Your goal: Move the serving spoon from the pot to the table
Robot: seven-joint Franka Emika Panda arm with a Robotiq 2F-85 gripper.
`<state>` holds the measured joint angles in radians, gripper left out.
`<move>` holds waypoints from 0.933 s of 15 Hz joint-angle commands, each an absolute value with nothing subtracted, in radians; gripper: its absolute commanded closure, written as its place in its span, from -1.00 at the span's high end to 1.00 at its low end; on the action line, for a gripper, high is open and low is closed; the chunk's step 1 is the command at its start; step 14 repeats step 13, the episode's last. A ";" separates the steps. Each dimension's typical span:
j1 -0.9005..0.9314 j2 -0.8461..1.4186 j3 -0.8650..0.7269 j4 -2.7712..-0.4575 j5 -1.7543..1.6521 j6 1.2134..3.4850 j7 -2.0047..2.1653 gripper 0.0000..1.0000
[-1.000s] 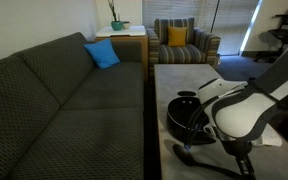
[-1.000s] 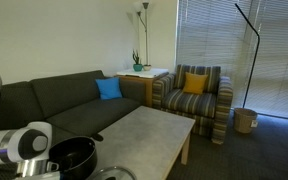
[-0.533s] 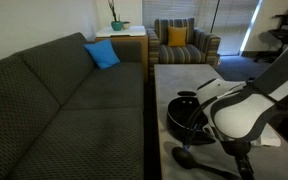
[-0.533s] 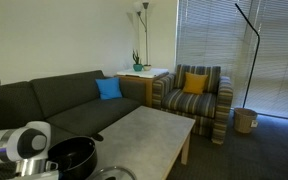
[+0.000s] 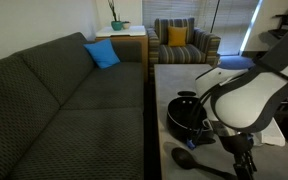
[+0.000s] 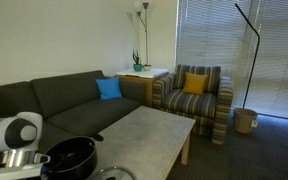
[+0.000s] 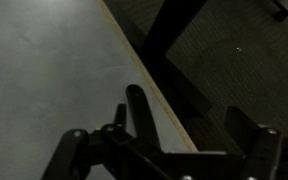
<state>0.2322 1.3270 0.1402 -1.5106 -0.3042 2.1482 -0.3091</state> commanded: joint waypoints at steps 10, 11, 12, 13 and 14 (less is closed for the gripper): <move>0.300 0.970 0.145 -1.931 -0.259 2.381 0.027 1.00; 0.312 0.952 0.137 -1.952 -0.265 2.408 0.046 1.00; 0.322 0.938 0.131 -1.965 -0.266 2.427 0.061 1.00; 0.330 0.924 0.126 -1.981 -0.268 2.445 0.070 1.00; 0.330 0.924 0.126 -1.981 -0.268 2.445 0.070 1.00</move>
